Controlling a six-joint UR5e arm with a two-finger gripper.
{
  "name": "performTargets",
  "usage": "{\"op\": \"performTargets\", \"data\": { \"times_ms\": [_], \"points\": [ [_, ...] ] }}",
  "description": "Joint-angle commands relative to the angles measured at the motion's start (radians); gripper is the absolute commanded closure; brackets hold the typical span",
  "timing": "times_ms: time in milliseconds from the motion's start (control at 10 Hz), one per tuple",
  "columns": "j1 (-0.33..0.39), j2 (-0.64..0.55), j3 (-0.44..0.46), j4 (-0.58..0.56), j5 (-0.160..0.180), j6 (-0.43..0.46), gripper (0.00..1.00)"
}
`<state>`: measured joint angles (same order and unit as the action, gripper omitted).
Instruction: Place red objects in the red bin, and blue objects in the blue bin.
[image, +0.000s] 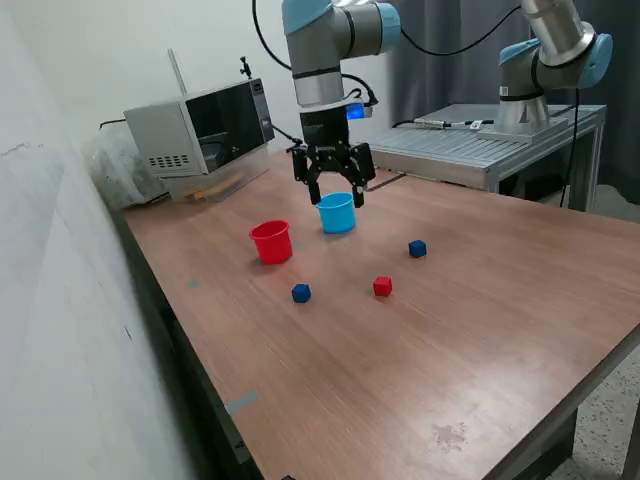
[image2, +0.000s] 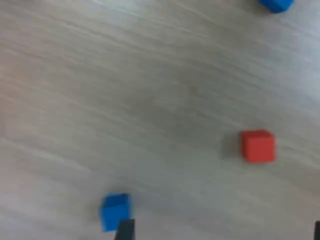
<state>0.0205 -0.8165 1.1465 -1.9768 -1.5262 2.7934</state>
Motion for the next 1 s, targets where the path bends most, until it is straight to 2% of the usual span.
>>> {"op": "performTargets", "data": {
  "times_ms": [0,500,900],
  "points": [
    [0.021,0.066,0.001,0.0,0.02,-0.017,0.0],
    [0.022,0.138,-0.002,-0.022,0.034,-0.029,0.0],
    [0.062,0.175,-0.007,-0.04,0.034,-0.029,0.0]
  ]
}}
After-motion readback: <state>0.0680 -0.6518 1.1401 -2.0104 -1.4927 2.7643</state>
